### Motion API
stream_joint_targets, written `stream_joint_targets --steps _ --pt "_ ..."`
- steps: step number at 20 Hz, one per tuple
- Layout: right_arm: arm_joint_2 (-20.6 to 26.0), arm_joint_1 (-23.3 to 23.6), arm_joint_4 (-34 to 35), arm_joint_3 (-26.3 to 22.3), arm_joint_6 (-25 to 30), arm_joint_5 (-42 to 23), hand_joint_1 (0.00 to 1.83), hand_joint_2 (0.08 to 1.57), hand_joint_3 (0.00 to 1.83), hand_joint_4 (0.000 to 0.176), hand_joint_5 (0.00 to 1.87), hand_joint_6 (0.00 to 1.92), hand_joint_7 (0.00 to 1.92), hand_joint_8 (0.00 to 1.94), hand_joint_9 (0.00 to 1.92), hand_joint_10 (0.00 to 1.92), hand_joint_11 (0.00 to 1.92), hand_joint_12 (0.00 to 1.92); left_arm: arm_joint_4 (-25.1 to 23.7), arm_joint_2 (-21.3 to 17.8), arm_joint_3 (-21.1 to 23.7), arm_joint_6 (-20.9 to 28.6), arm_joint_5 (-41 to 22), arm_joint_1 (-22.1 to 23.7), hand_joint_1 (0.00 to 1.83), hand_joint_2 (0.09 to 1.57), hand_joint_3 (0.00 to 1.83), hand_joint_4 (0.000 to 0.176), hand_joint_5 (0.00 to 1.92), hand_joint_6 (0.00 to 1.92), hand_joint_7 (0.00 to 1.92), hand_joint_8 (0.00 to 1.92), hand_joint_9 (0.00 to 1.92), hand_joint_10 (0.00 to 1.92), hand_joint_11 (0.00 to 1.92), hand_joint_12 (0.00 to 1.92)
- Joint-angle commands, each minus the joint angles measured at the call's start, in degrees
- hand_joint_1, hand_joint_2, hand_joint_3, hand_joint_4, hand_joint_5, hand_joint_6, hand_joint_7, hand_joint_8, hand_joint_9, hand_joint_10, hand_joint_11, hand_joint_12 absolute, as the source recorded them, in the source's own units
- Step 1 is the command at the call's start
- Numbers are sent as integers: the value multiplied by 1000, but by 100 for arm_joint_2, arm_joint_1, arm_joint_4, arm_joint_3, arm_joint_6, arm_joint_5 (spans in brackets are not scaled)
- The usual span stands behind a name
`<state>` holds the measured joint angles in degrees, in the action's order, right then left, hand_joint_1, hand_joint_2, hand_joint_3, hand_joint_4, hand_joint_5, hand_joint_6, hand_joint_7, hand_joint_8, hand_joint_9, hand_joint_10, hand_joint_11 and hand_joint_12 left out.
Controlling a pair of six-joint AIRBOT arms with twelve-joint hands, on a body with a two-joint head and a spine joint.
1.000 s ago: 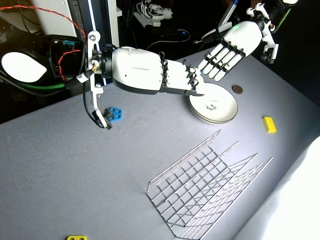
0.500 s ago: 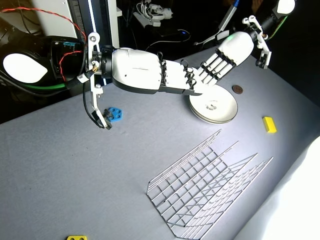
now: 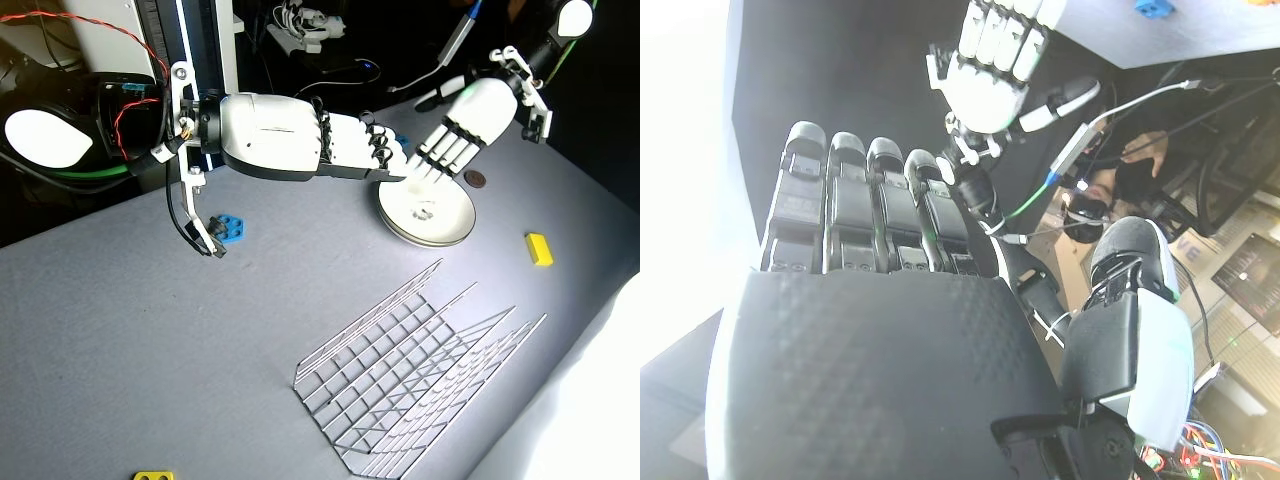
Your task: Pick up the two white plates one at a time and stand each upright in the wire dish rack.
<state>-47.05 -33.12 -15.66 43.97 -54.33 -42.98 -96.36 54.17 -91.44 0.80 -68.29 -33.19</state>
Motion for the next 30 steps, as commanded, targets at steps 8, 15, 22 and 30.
stream_joint_targets --steps 8,15,22,30 --pt "5 25 95 -17 -51 -720 0 1020 6 0 32 2 4 0 0 0 3 11 391 62 -169 -142 -54 -114 0 969 0 0 0 0 0 0 0 0 0 0" --pt "-17 -22 95 -17 -302 -777 0 1031 6 0 8 3 0 0 0 0 0 0 267 125 -237 -215 136 -173 0 964 0 0 0 0 0 0 0 0 0 0" --pt "-60 -59 96 -13 -582 -743 0 1039 1 0 48 11 33 8 19 7 47 24 154 192 -271 -214 395 -270 0 947 0 0 0 0 0 0 0 0 0 0" --pt "-306 239 -15 107 -884 -527 0 1046 0 0 47 6 29 4 18 4 23 24 39 228 -254 -142 603 -339 0 991 11 0 0 0 0 0 0 0 0 0"
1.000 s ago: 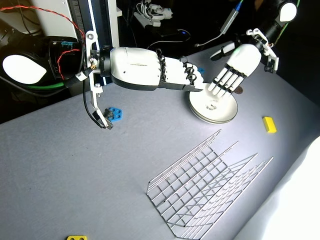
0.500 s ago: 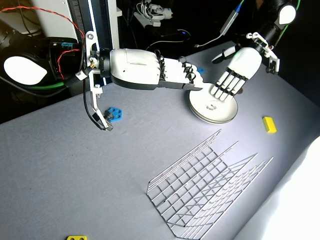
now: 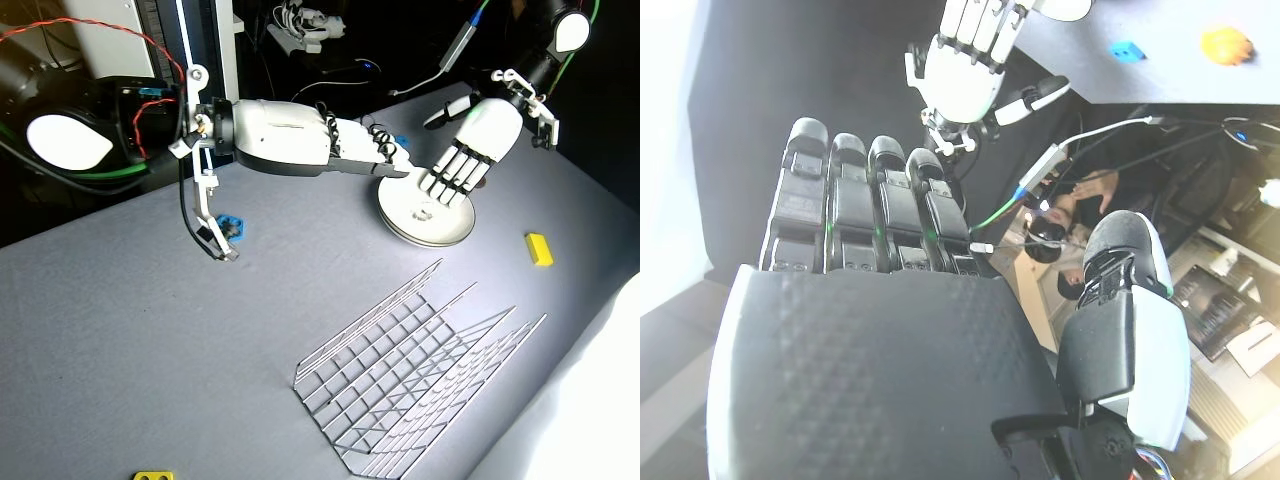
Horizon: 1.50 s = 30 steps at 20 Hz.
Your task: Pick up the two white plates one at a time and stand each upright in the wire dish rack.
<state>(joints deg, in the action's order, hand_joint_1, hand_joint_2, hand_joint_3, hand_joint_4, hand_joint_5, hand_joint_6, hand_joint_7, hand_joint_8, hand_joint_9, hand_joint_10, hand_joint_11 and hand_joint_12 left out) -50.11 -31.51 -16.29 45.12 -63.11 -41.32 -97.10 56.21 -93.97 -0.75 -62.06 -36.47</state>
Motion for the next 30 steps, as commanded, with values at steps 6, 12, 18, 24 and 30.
stream_joint_targets --steps 6,12,18,24,30 --pt "-206 472 -565 158 1078 222 53 1042 0 0 82 9 65 9 60 2 0 233 388 146 125 161 50 -46 0 979 4 0 0 0 0 0 0 0 0 0" --pt "-337 753 -1651 391 2233 230 41 1036 3 0 93 1 78 1 63 0 0 233 518 295 390 112 97 -121 0 969 0 0 0 0 0 0 0 0 0 0" --pt "-502 1095 -2047 553 2761 646 45 1021 0 0 79 0 67 1 43 1 0 214 604 443 519 78 208 -56 0 968 0 0 0 0 0 0 0 0 0 0" --pt "-752 1231 -2176 645 2378 1283 1063 979 0 0 0 0 0 0 0 0 0 318 685 492 483 1 215 -86 0 988 5 0 1 0 0 0 0 0 0 0" --pt "-1041 1195 -2176 759 1804 1368 1120 968 0 0 14 2 0 0 30 4 0 763 702 516 440 -14 215 -104 0 991 5 0 0 0 0 0 0 0 0 0"
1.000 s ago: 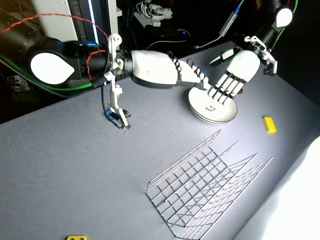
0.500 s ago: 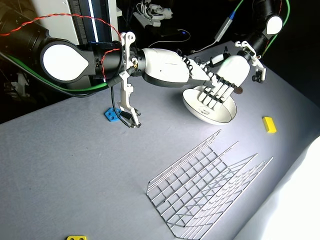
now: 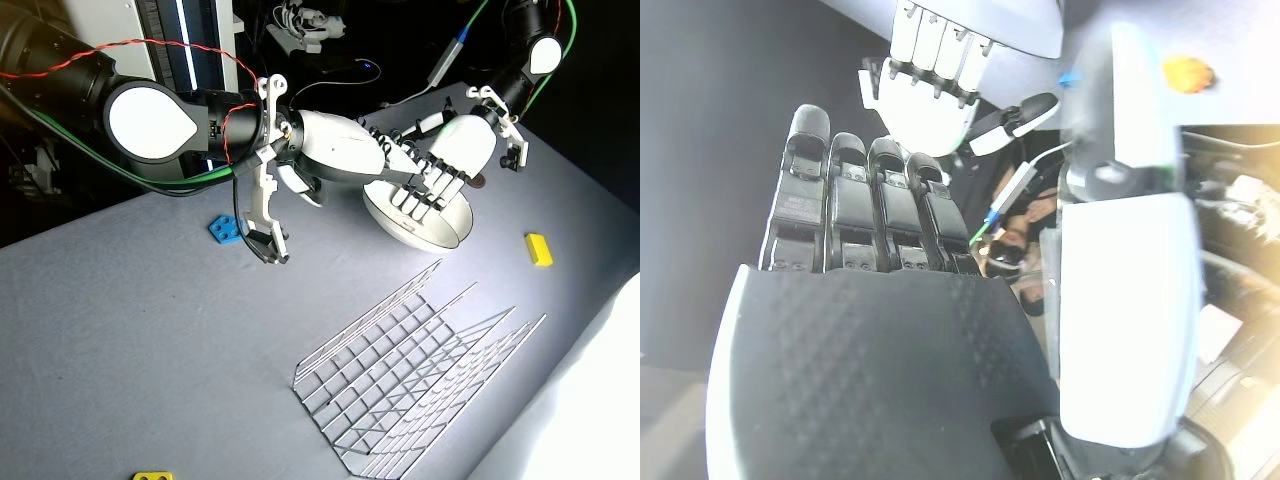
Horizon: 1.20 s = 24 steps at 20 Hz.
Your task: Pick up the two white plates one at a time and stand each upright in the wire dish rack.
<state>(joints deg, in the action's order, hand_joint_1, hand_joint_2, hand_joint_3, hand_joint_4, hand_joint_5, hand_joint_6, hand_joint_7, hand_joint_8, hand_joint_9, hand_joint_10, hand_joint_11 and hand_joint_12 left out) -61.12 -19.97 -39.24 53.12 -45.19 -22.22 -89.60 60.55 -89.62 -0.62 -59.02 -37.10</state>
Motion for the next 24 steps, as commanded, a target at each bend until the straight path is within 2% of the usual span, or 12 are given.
stream_joint_targets --steps 1,5,7,10,13,15,17,19,20,21,24 --pt "-79 10 119 64 -96 -542 1104 983 3 0 6 1 0 0 13 4 0 695 -38 83 -2 -31 -88 -44 0 988 3 0 2 1 0 0 0 0 0 0" --pt "-517 4 119 454 -123 -514 1092 988 3 0 16 2 0 0 16 4 0 667 12 100 -49 -42 -88 -51 0 1003 9 0 0 0 0 0 0 0 0 0" --pt "-713 3 120 643 -130 -458 1079 1009 7 0 0 0 0 0 0 0 0 576 12 110 -62 -42 -89 -51 0 1010 11 0 0 0 0 0 0 0 0 0" --pt "-1010 6 189 932 -151 -448 1014 1007 1 0 0 0 0 0 0 0 0 543 14 116 -63 -41 -89 -50 0 1002 5 0 0 0 0 0 0 0 0 0" --pt "-1227 -9 555 1131 -475 -374 1035 999 0 0 0 0 0 0 0 0 0 468 14 120 -66 -41 -88 -50 0 999 3 0 0 0 0 0 0 0 0 0" --pt "-1327 -24 636 1247 -476 -373 1067 1001 0 0 0 0 0 0 0 0 0 448 14 124 -69 -41 -88 -50 0 997 2 0 0 0 0 0 0 0 0 0" --pt "-1444 -47 674 1376 -504 -377 1033 1002 0 0 0 0 0 0 0 0 0 418 14 128 -70 -41 -88 -50 0 1000 3 0 0 0 0 0 0 0 0 0" --pt "-1508 -59 692 1446 -509 -387 1011 989 0 0 0 0 0 0 0 0 0 471 16 131 -77 -41 -88 -50 0 1001 3 0 0 0 0 0 0 0 0 0" --pt "-1542 -73 699 1480 -515 -418 981 1003 2 0 0 0 0 0 0 0 0 427 18 132 -83 -41 -88 -50 0 1004 4 0 0 0 0 0 0 0 0 0" --pt "-1563 -87 699 1500 -524 -442 1058 1005 1 0 0 0 0 0 0 0 0 375 21 134 -89 -41 -88 -50 0 1003 4 0 0 0 0 0 0 0 0 0" --pt "-1647 -178 699 1537 -660 -483 1028 1012 5 0 0 0 0 0 0 0 0 414 34 142 -109 -41 -88 -50 0 1015 8 0 0 0 0 0 0 0 0 0"
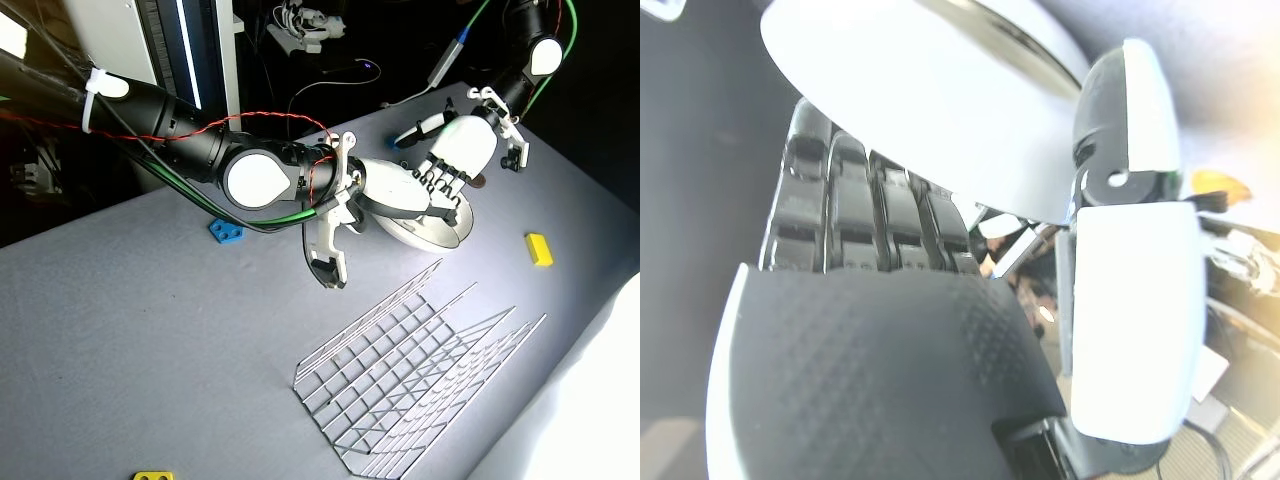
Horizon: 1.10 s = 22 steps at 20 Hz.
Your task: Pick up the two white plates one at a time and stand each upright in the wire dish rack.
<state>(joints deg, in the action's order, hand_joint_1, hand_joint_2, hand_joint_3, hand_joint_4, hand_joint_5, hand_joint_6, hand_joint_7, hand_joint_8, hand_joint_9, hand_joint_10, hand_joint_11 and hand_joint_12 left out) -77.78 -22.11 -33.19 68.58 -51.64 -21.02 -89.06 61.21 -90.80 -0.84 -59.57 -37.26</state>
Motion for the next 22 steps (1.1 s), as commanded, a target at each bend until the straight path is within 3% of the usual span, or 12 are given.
stream_joint_targets --steps 1,3,8,11,14,16,17,18,19,20,21,22 --pt "-3 9 94 6 -66 -625 1041 1008 2 0 0 0 0 0 0 0 0 383 -14 78 5 -20 -34 -34 0 1012 6 0 0 0 0 0 0 0 0 0" --pt "-42 -3 97 60 -82 -680 1055 1016 4 0 0 0 0 0 0 0 0 312 -11 84 0 -20 -34 -34 0 984 0 0 0 0 0 0 0 0 0 0" --pt "-167 -17 179 226 -82 -814 961 1145 23 0 143 15 56 5 43 9 0 400 -11 84 0 -20 -34 -33 0 987 0 0 0 0 0 0 0 0 0 0" --pt "-218 -20 180 273 -82 -862 881 1201 9 0 219 18 151 13 156 32 0 738 -10 85 -1 -20 -34 -33 0 1009 5 0 0 0 0 0 0 0 0 0" --pt "-272 -20 195 344 -82 -888 1064 1161 0 0 455 19 480 16 452 48 0 1150 -7 92 -1 -20 -34 -33 0 1013 6 0 0 0 0 0 0 0 0 0" --pt "-279 -24 199 351 -82 -890 1115 1177 0 0 591 21 660 15 597 44 107 1152 -7 97 -1 -20 -34 -33 0 1015 6 0 0 0 0 0 0 0 0 0" --pt "-280 -24 199 350 -82 -906 1184 1136 0 0 729 36 805 29 738 62 279 1089 -7 98 -1 -20 -34 -33 0 1010 3 0 0 0 0 0 0 0 0 0" --pt "-281 -23 200 350 -82 -924 1154 1157 0 0 863 872 936 10 869 47 464 994 -7 99 -1 -20 -34 -33 0 1002 0 0 0 0 0 0 0 0 0 0" --pt "-281 -22 200 349 -82 -946 1197 1131 16 0 875 1089 991 751 955 42 551 979 -7 100 -1 -20 -34 -33 0 1008 2 0 0 0 0 0 0 0 0 0" --pt "-280 -21 200 347 -81 -990 1213 1123 0 17 929 1075 1005 883 1037 52 629 976 -7 101 -1 -20 -34 -33 0 1015 5 0 0 0 0 0 0 0 0 0" --pt "-278 -13 201 339 -78 -1008 1344 1095 3 0 991 999 1056 801 932 887 719 958 -7 101 -1 -20 -34 -34 0 1010 3 0 0 0 0 0 0 0 0 0" --pt "-277 -8 202 334 -72 -1008 1375 1076 0 0 1024 940 1104 734 963 981 777 942 -7 101 -1 -20 -34 -34 0 1005 0 0 0 0 0 0 0 0 0 0"
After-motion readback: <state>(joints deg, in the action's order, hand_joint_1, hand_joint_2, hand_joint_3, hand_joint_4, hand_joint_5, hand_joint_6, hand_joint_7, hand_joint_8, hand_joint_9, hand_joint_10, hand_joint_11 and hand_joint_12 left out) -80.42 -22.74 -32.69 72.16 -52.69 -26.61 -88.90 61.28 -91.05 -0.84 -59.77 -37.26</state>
